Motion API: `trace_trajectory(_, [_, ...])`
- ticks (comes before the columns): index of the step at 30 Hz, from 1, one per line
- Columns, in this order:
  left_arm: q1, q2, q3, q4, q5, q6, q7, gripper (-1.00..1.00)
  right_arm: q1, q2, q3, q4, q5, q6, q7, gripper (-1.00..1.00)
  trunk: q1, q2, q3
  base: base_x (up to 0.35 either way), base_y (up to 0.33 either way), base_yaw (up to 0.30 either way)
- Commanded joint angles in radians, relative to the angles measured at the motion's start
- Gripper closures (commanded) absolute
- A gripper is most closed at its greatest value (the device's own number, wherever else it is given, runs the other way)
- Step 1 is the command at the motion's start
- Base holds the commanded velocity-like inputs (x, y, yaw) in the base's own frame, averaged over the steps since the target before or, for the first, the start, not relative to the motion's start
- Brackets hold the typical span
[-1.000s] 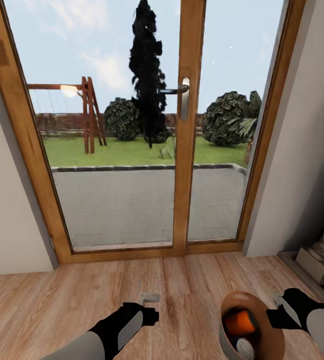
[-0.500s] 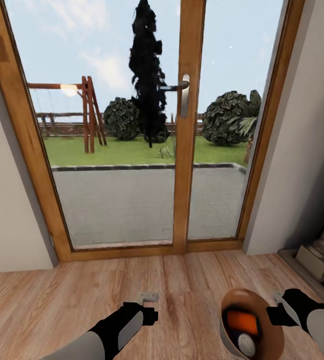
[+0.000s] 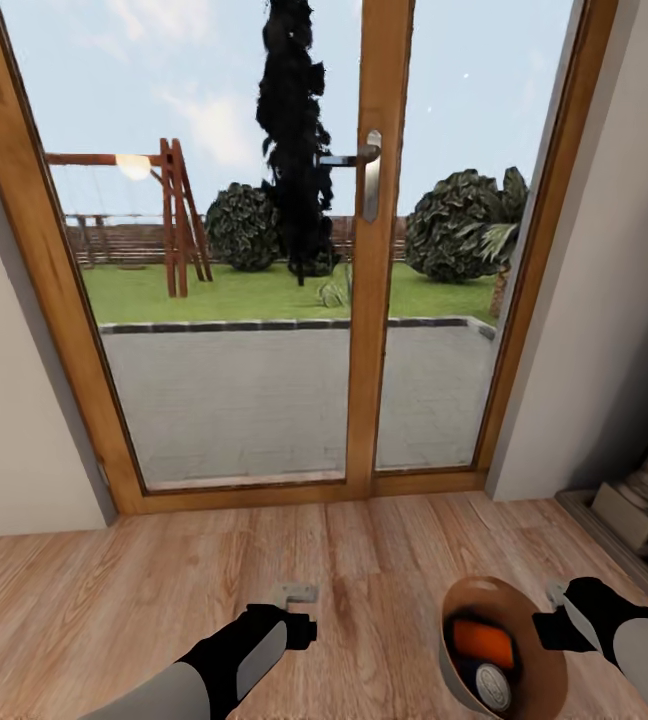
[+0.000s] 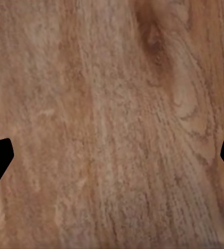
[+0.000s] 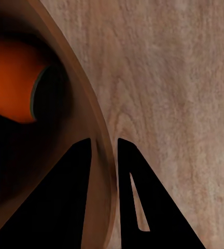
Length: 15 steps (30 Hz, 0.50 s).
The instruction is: Put the three can of soda from the living room inside the tash can in the kitchen.
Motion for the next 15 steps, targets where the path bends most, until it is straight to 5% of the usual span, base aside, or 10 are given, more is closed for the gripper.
trace_trajectory(1, [0.000,0.000,0.000,0.000,-0.001,0.000,0.000,-1.00,-0.001,0.000,-0.007,-0.001,-0.006,0.000,0.002,1.00,0.000,0.000,-0.004,0.000,0.000,0.000])
trace_trajectory(15, [0.000,0.000,-0.001,-0.001,-0.003,-0.001,0.000,-1.00,-0.001,0.001,-0.007,-0.001,-0.006,-0.001,-0.022,1.00,0.003,-0.002,-0.027,0.000,0.000,0.000])
